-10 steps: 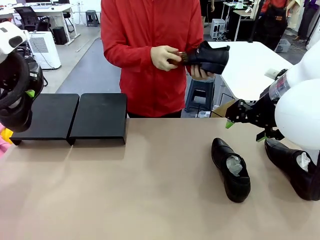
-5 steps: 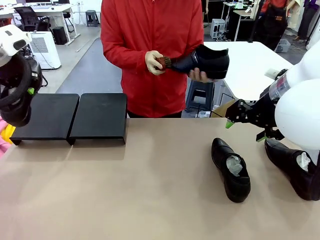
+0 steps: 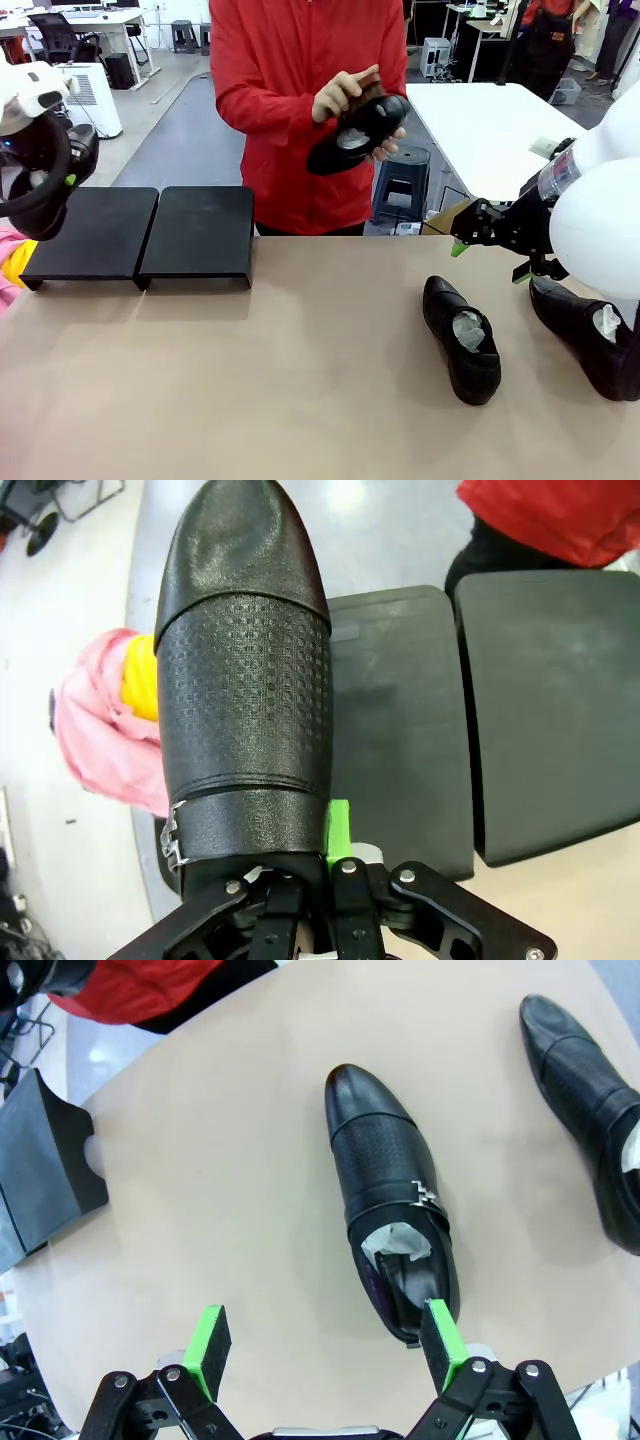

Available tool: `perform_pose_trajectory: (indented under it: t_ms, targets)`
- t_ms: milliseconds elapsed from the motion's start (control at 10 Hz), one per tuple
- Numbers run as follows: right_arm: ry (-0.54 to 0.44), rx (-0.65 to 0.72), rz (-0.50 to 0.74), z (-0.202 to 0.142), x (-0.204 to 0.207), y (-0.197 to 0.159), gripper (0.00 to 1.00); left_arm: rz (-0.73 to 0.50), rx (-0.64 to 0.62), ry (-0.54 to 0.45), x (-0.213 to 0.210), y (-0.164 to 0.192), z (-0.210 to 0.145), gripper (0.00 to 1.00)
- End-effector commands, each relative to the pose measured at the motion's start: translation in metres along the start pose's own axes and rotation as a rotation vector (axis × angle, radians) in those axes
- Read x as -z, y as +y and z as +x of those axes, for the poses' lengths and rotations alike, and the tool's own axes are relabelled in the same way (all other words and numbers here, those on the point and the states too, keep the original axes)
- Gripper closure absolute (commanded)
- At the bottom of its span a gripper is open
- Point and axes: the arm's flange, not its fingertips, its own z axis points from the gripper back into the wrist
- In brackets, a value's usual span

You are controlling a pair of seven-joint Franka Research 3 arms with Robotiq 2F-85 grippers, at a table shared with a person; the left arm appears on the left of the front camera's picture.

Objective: Organize the shoes by placing them on the stand.
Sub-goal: Place the Shoe from the middle of the table onto the Shoes Stand.

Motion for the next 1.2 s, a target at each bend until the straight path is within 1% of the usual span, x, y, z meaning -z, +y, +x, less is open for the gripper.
perform_pose_trajectory:
  t_ms: [0,100,400,500,700,1100]
  targets:
    - [-0.005,0.008,0.017,0.000,0.002,0.002,0.00,-0.055,0.007,-0.013,0.013,0.021,0.008,1.00]
    - [-0.005,0.008,0.017,0.000,0.002,0.002,0.00,-0.056,-0.013,-0.021,0.022,0.025,0.007,1.00]
    - [-0.005,0.008,0.017,0.000,0.002,0.002,0.00,-0.084,-0.081,-0.099,0.041,0.029,-0.001,1.00]
    - [-0.005,0.008,0.017,0.000,0.002,0.002,0.00,-0.089,-0.098,-0.108,0.046,0.030,-0.004,1.00]
    - [-0.005,0.008,0.017,0.000,0.002,0.002,0.00,-0.094,-0.117,-0.082,0.055,0.031,-0.009,1.00]
    - [-0.005,0.008,0.017,0.000,0.002,0.002,0.00,-0.090,-0.102,-0.031,0.061,0.032,-0.012,1.00]
